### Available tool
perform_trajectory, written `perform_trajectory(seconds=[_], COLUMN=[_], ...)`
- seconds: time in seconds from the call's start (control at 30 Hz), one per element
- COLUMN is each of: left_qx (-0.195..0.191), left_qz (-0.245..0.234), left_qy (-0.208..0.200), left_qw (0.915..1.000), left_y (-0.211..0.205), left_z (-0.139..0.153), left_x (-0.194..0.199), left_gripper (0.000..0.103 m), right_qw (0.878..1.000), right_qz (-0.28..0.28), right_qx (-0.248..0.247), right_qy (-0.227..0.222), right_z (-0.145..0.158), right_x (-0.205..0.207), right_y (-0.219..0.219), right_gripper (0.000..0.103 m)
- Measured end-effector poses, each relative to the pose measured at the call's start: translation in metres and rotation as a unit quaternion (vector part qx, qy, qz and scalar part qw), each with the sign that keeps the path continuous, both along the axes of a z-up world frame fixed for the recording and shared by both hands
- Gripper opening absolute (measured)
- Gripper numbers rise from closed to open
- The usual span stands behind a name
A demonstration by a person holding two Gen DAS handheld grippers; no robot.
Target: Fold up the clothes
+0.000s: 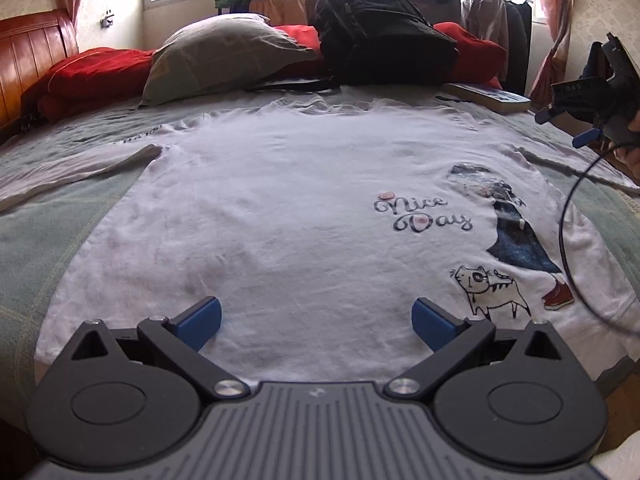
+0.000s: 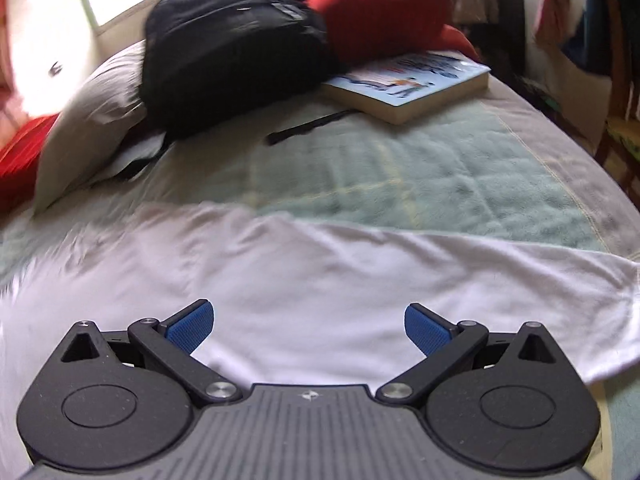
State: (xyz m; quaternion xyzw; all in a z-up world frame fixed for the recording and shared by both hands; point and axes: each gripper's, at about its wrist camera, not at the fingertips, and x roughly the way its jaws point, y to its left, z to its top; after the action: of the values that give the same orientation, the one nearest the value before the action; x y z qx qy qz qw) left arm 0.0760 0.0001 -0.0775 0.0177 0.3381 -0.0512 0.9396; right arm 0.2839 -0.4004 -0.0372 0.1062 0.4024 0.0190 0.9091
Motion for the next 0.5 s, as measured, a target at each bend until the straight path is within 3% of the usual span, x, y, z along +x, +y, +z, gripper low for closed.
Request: perform_trajectory(seconds=[0.17,0.27,0.43,0.5], left_qx=[-0.005,0.001,0.01,0.013], left_qz=[-0.004,-0.009,-0.018,-0.022], left_qy=[-0.005,-0.007,-0.009,-0.007], left_qw=[1.0,0.9999,0.9998,0.9996], left_y=[-0.005,-0.011,-0.021,-0.025], left_z=[0.008,0.009,0.01,0.009], left_x=[-0.003,-0.002,0.0,0.002], left_gripper=[0.101,0.101,0.101,0.101], right_qw=[0.998,0.999,0.994,0.989], right_qz=[0.037,0.013,-0.103,-0.124], right_qx=[-0.044,-0.036,0.035,0.083], right_qy=[-0.004,-0.002,-0.003,0.004], right_z=[-0.004,-0.002,-0.011,-0.022], right_x=[-0.009,-0.002,0.009,0.013], right_y=[0.012,-0.021,-0.122,-0.152], right_gripper=[0.103,0.103,0.103,0.103])
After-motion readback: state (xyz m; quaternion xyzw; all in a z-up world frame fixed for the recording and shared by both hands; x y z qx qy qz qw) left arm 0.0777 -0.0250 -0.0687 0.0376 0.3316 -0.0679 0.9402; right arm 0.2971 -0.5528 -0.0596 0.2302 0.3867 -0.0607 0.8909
